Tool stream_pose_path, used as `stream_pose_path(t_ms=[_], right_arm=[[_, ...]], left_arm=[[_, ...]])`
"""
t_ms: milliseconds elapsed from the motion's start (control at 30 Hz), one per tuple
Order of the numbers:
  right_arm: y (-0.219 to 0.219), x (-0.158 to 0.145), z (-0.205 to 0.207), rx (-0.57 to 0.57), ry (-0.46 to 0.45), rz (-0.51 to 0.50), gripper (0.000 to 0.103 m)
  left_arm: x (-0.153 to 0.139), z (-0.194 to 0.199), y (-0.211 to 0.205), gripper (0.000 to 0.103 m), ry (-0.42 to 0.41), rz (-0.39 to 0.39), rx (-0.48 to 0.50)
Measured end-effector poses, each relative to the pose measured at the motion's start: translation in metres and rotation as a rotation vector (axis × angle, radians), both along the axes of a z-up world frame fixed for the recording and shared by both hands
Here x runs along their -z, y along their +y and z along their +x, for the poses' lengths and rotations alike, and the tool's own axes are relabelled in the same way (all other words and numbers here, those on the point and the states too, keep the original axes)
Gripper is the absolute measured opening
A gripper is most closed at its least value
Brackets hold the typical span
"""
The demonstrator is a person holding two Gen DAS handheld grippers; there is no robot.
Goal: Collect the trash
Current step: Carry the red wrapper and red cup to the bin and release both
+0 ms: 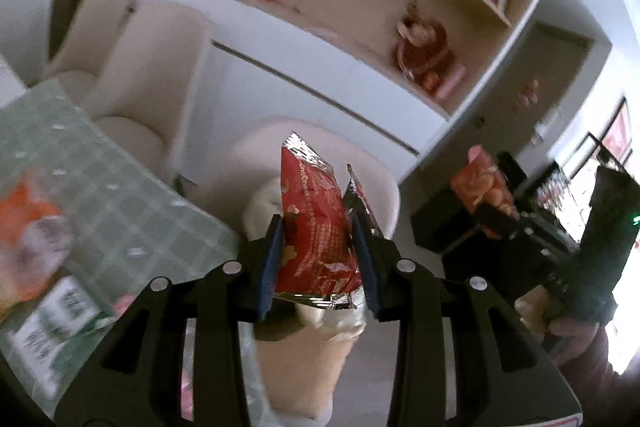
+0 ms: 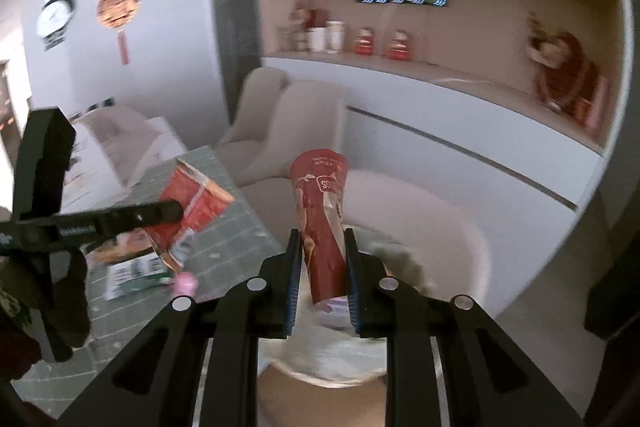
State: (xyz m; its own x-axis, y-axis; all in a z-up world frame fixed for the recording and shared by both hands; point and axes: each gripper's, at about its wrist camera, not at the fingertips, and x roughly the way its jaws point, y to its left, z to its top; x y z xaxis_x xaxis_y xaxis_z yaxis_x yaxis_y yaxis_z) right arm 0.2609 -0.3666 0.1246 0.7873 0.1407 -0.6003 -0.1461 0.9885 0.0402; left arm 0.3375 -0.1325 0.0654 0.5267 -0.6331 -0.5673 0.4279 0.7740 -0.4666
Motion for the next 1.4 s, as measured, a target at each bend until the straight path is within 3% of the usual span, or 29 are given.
stream_pose_path(t_ms=[200, 333, 500, 567, 900, 1200, 1400], right_arm=[[-0.061, 0.023, 0.006, 0.069, 0.034, 0.01, 0.02], [-0.086, 0.037, 0.017, 0.091, 0.059, 0.031, 0.02], [-0.097, 0.053, 0.036, 0.081, 0.087, 0.055, 0.02], [-0.095, 0.059, 0.044, 0.07, 0.099, 0.062, 0.02], [-0.048, 0.099, 0.078, -0.049, 0.181, 0.105, 0.02], [0.003, 0.185, 0.128, -0.143, 0.368, 0.05, 0.02], [0.011, 0.217, 0.146, -0.13, 0.451, 0.006, 0.02]], left_arm=[[0.054, 0.041, -0.076, 0.033, 0.102, 0.079, 0.065], [0.079, 0.064, -0.101, 0.034, 0.139, 0.111, 0.07], [0.093, 0.079, -0.108, 0.061, 0.177, 0.082, 0.063], [0.091, 0.081, -0.105, 0.066, 0.176, 0.069, 0.052], [0.051, 0.046, -0.038, 0.066, 0.076, 0.074, -0.128], [0.045, -0.01, 0.05, 0.066, 0.091, 0.124, -0.26], [0.063, -0.038, 0.114, 0.066, 0.154, 0.15, -0.405]])
